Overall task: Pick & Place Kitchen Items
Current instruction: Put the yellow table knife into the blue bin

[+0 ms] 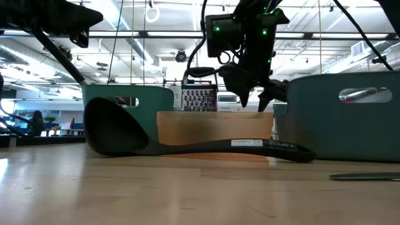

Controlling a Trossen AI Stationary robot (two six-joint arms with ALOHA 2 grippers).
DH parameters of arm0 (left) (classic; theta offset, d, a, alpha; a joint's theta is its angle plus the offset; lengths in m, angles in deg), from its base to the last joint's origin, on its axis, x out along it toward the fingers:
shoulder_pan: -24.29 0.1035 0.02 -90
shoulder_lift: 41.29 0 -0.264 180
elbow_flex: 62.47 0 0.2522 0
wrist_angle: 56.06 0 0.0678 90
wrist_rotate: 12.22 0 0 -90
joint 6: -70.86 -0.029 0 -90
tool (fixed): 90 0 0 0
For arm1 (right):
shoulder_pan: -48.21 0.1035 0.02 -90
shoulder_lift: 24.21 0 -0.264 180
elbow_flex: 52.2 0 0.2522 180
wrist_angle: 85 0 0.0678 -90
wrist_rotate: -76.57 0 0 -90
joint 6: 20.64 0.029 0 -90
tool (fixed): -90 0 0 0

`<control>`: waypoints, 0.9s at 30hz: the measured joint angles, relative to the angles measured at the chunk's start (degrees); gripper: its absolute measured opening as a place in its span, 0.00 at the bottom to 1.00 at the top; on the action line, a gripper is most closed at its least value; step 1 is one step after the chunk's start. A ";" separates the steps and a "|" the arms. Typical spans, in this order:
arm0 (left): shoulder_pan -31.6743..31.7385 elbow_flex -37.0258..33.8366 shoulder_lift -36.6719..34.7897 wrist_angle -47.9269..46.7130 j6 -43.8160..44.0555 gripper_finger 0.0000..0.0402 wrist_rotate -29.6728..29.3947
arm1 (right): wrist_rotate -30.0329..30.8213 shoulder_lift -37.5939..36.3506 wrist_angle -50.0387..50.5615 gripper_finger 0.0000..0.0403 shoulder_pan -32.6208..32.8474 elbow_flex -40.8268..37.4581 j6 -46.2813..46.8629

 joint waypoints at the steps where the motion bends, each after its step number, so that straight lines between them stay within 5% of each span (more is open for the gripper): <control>1: -0.01 0.00 0.00 0.02 0.00 0.03 0.00 | 0.56 0.00 0.10 0.60 0.00 0.00 -0.05; 8: 0.00 0.00 0.00 0.02 0.02 0.03 0.00 | 7.15 -0.02 4.48 0.63 0.70 1.75 0.88; 14: 0.00 0.00 0.00 0.00 0.00 0.03 0.00 | 5.34 -3.97 7.43 0.57 1.81 10.34 10.63; 20: 0.00 0.00 0.00 -0.14 -0.39 0.03 0.02 | -3.93 -17.28 2.96 0.43 1.99 17.07 25.02; 27: 0.00 0.00 0.00 -0.27 -0.44 0.03 0.00 | -21.30 -37.94 -12.62 0.12 3.40 11.95 31.57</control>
